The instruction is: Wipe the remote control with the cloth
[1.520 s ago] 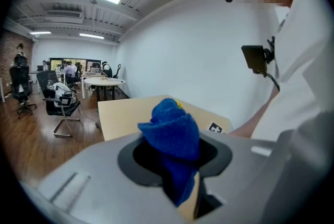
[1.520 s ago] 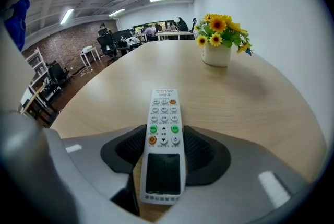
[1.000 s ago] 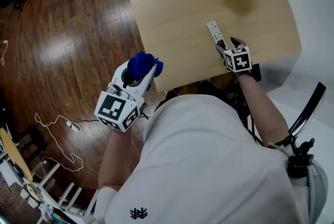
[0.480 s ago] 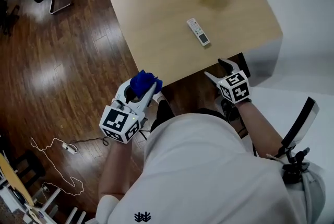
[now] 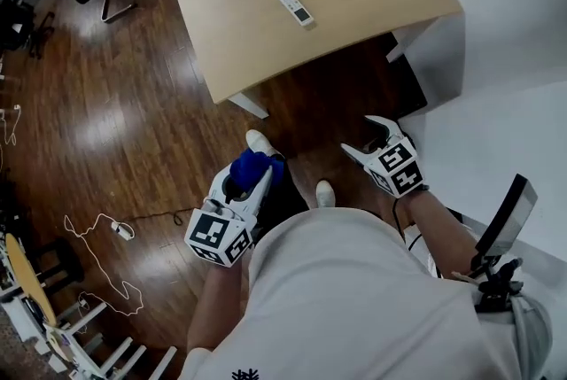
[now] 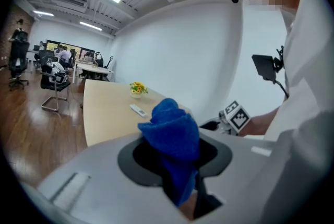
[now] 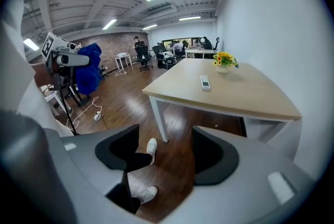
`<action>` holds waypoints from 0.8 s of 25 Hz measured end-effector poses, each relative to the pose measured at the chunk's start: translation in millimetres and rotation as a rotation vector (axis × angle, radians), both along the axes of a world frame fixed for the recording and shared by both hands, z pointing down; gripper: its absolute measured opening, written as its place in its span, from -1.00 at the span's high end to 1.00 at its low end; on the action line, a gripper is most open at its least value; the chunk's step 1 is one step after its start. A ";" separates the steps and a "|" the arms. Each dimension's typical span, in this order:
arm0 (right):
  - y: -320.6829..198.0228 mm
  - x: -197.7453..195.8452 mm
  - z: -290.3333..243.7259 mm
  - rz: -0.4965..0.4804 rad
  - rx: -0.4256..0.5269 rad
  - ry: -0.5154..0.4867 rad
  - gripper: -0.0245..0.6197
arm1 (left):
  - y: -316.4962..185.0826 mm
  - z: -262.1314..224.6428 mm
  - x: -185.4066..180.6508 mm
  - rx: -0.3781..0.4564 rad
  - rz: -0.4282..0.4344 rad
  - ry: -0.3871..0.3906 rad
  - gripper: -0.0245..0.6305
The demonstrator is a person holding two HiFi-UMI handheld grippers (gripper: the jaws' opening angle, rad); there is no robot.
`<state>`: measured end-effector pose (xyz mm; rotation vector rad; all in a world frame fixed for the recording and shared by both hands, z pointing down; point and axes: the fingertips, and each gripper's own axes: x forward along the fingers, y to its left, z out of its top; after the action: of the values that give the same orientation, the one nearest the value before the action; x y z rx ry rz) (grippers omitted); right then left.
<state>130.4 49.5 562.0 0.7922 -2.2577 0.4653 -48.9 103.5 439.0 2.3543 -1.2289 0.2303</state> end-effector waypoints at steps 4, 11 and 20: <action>62.0 13.0 -9.8 -0.014 0.011 -0.008 -0.06 | 58.3 -11.3 10.3 -0.021 0.036 -0.057 0.48; 96.9 16.7 -58.0 0.018 0.095 -0.022 -0.06 | 79.9 -43.7 41.9 0.087 0.127 -0.067 0.48; 172.4 -25.1 -104.9 0.009 0.159 0.017 -0.06 | 161.4 -65.3 5.4 0.085 0.172 -0.002 0.48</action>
<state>105.3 221.8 457.1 0.8826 -2.2974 0.2845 -43.5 264.9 373.7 2.5362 -1.0573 0.2410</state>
